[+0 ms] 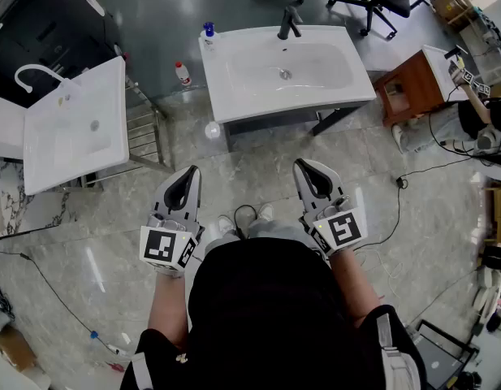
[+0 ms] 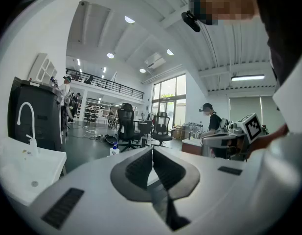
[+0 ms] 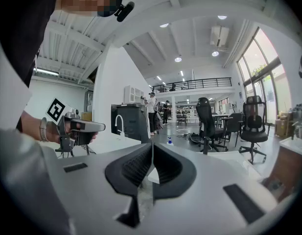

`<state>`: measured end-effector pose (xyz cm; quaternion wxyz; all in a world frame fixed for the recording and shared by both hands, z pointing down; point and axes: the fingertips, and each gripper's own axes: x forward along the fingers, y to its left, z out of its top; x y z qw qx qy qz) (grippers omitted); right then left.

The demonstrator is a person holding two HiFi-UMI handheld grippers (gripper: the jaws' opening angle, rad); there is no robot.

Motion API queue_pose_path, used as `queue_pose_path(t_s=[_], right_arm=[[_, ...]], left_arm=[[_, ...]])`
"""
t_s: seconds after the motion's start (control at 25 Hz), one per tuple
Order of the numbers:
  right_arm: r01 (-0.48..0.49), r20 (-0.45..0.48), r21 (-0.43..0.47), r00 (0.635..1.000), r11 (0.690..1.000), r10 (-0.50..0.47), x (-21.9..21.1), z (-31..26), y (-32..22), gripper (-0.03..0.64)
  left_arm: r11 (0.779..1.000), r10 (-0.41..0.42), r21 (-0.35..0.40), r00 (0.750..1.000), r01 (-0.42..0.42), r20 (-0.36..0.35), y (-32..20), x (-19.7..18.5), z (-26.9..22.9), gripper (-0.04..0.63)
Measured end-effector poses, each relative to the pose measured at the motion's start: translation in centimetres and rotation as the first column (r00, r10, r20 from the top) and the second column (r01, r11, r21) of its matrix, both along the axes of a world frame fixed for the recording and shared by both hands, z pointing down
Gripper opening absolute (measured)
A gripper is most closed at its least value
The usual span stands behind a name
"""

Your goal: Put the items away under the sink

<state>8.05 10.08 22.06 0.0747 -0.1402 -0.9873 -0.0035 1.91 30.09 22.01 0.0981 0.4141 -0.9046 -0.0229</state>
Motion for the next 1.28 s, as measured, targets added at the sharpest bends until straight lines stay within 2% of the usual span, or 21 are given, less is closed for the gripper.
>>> queue_pose_path(t_s=[0.36,0.6,1.0,1.28], right_arm=[[0.023,0.018,-0.014,1.0,1.0,-0.022,0.0,-0.1,-3.4,0.037],[0.073,0.06,-0.106,0.996,0.992,-0.067,-0.4,-0.4,-5.8,0.038],[0.096,0.011,-0.176,0.995,0.98,-0.095,-2.7,2.6,-7.8,0.038],[0.065,-0.014,-0.18,0.998,0.982,-0.069,-5.9,3.4,-7.9,0.038]], left_arm=[[0.999,-0.029,-0.028,0.999,0.03,0.017,-3.5,0.2,0.0,0.023],[0.996,-0.06,-0.058,0.998,0.061,0.023,-5.8,0.2,0.0,0.023],[0.988,-0.095,-0.121,0.996,0.094,-0.001,-7.9,0.1,1.1,0.023],[0.99,-0.072,-0.121,0.997,0.069,-0.02,-7.4,-3.0,2.3,0.023]])
